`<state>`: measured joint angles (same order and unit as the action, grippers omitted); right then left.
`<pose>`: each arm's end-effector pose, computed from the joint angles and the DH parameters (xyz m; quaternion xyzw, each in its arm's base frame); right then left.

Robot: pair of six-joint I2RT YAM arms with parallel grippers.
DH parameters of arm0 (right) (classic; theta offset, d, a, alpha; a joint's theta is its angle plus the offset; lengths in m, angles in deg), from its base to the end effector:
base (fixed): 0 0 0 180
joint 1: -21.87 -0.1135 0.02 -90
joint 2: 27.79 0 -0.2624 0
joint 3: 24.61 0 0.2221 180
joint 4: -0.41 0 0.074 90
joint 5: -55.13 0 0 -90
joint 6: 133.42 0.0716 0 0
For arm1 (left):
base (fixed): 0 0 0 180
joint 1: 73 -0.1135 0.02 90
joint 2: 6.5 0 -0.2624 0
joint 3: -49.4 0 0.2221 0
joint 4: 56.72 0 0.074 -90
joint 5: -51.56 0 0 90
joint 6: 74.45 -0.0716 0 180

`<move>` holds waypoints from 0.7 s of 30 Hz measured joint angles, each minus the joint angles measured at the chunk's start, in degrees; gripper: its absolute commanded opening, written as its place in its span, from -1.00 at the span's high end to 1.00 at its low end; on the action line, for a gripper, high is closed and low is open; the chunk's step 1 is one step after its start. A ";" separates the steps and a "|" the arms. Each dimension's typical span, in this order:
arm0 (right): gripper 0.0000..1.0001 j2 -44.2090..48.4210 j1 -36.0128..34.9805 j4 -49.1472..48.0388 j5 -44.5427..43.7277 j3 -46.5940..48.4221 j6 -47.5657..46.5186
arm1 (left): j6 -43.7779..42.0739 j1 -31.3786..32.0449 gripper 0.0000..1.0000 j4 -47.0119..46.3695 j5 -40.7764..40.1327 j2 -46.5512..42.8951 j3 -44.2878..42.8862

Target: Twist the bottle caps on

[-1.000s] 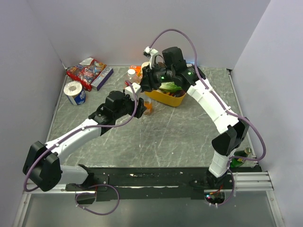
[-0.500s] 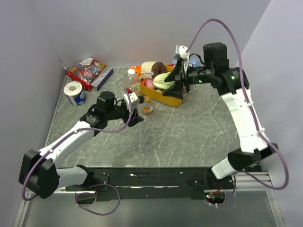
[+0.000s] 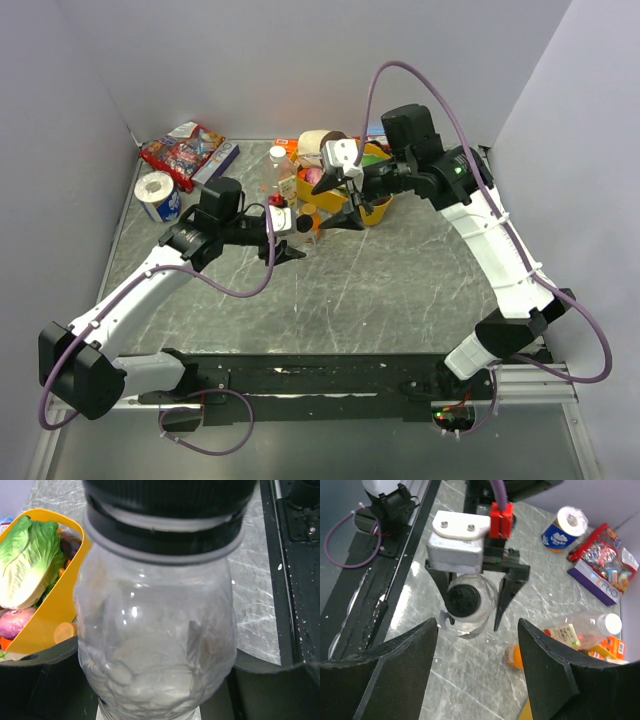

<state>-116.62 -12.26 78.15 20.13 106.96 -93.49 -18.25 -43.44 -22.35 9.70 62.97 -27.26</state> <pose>0.1923 0.2012 0.4606 -0.6857 0.4408 0.3488 0.4624 0.1969 -0.1730 0.3314 0.5901 0.5515 -0.3302 0.4884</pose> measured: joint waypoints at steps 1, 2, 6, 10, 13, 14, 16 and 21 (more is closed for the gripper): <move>-0.43 -0.09 -0.48 0.00 -0.09 -0.09 -0.15 | 0.20 0.07 0.98 0.00 0.15 0.00 0.00; -0.43 -0.09 -0.94 0.09 -0.04 -0.11 -0.20 | 0.37 0.11 0.97 -0.04 0.28 0.00 0.00; -0.40 -0.11 -2.21 0.26 0.22 -0.11 -0.70 | 0.94 0.17 0.98 -0.37 0.37 0.00 0.00; -0.35 -0.20 -3.19 1.20 0.31 -0.11 -1.64 | 1.97 0.26 0.98 -0.90 0.63 0.00 0.00; -0.34 -0.48 -3.72 1.44 0.48 -0.11 -1.73 | 2.14 0.26 0.97 -1.42 0.66 0.00 0.00; -0.34 -0.63 -3.87 1.44 0.50 -0.11 -1.73 | 2.16 0.26 0.98 -1.55 0.66 0.00 0.00; -0.32 -1.01 -3.96 1.36 0.55 -0.11 -1.62 | 2.16 0.26 0.98 -1.68 0.66 0.00 0.00; -0.26 -2.05 -3.98 0.31 0.52 -0.17 -0.74 | 2.19 0.26 0.98 -1.68 0.66 0.00 0.00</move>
<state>-118.68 -16.24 78.45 20.66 106.78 -94.23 -16.07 -43.18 -24.03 10.35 62.97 -27.26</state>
